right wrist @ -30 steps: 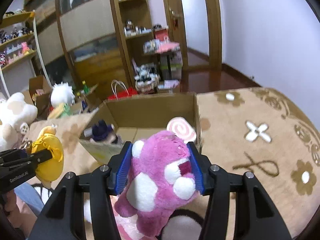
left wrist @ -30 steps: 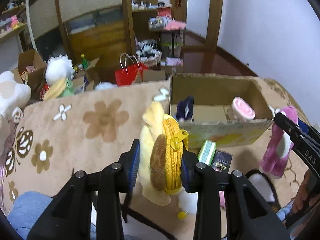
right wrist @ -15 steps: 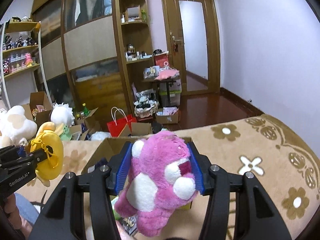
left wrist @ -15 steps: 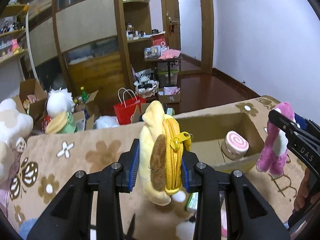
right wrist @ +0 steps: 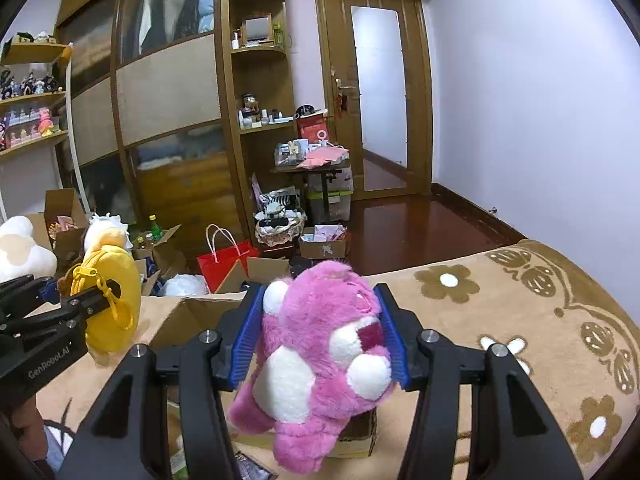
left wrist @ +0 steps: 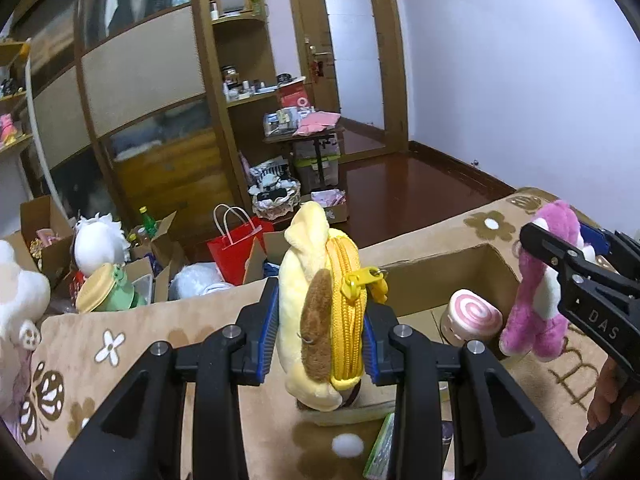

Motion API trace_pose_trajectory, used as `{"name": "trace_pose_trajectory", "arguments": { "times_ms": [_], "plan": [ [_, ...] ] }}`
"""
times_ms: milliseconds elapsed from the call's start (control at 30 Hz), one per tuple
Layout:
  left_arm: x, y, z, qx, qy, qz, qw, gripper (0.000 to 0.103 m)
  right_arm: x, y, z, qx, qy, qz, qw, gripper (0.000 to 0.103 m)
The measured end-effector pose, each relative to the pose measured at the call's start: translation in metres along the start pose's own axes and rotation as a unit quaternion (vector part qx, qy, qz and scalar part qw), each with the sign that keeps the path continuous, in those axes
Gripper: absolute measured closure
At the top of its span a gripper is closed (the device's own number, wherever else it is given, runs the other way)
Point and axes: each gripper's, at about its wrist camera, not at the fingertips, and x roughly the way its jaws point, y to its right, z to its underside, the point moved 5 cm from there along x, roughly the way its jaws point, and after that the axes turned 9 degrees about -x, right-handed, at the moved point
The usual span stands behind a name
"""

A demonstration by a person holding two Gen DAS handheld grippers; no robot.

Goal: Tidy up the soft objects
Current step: 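Lift the pink bear into the box with the right tool while the left tool releases the yellow plush inside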

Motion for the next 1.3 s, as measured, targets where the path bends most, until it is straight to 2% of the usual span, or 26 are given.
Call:
{"name": "trace_pose_trajectory", "arguments": {
  "times_ms": [433,667,867,967,1033,1067,1100,1167,1233,1300],
  "plan": [
    [0.024,0.013,0.016,-0.004,-0.008,0.031,0.9995,0.069,0.023,0.016,0.012,0.024,-0.008,-0.001,1.000,0.045],
    [0.033,0.017,0.024,-0.005,-0.020,0.049,0.9986,0.068,0.025,0.016,0.016,0.036,0.007,-0.025,0.999,0.044],
    [0.039,0.019,0.029,0.000,-0.028,0.050,0.9984,0.066,0.023,0.012,0.014,0.058,0.011,-0.059,0.997,0.044],
    [0.041,0.020,0.031,0.004,-0.033,0.047,0.9984,0.065,0.026,0.006,0.015,0.046,0.005,-0.062,0.997,0.042],
    [0.043,0.019,0.032,0.001,-0.039,0.039,0.9985,0.059,0.029,0.004,0.018,0.043,0.000,-0.063,0.997,0.041],
    [0.043,0.019,0.032,0.000,-0.039,0.037,0.9986,0.051,0.030,0.004,0.019,0.046,-0.004,-0.066,0.997,0.041],
    [0.043,0.018,0.032,-0.001,-0.038,0.038,0.9986,0.047,0.031,0.003,0.020,0.054,-0.007,-0.075,0.996,0.041],
    [0.040,0.017,0.030,-0.001,-0.036,0.037,0.9987,0.046,0.034,0.003,0.021,0.063,-0.014,-0.087,0.994,0.041],
    [0.038,0.014,0.029,-0.005,-0.039,0.035,0.9986,0.042,0.035,0.002,0.022,0.061,-0.016,-0.085,0.994,0.034],
    [0.033,0.010,0.028,-0.014,-0.040,0.033,0.9986,0.034,0.035,0.001,0.023,0.055,-0.020,-0.082,0.995,0.027]
  ]
}}
